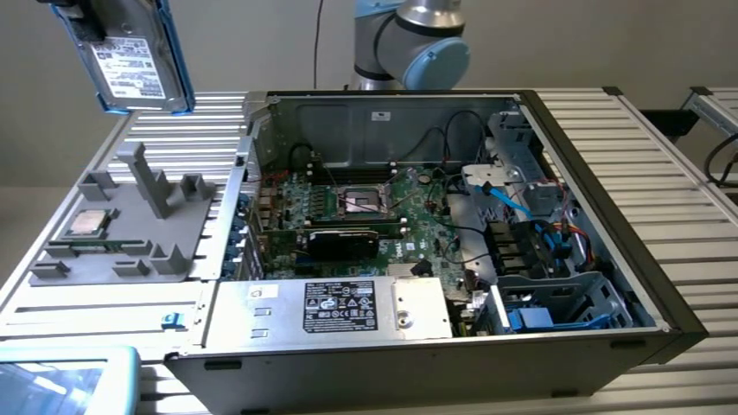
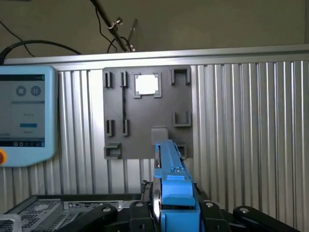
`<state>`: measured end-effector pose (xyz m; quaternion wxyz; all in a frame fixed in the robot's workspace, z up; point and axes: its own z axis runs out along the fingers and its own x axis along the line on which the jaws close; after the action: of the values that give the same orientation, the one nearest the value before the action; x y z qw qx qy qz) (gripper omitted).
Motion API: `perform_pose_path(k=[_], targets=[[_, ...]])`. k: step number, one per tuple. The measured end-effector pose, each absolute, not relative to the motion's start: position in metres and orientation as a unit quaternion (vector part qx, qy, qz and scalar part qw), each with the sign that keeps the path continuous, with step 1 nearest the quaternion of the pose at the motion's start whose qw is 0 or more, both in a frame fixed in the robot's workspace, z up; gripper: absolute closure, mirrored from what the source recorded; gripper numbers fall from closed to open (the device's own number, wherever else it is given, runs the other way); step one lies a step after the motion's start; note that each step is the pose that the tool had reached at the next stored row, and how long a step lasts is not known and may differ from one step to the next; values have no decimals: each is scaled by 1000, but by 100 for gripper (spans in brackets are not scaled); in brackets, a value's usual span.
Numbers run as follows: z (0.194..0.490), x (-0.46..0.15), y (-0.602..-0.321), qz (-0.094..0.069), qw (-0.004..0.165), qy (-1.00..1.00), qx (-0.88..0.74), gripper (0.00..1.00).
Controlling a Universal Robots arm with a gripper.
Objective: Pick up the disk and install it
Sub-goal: 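Pick up the disk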
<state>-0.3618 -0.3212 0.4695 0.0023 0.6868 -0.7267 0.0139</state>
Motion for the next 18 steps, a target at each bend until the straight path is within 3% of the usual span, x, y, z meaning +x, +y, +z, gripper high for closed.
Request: perform_pose_path(k=[18], targets=[[485,-307,-351,14,2,-727,687,63]])
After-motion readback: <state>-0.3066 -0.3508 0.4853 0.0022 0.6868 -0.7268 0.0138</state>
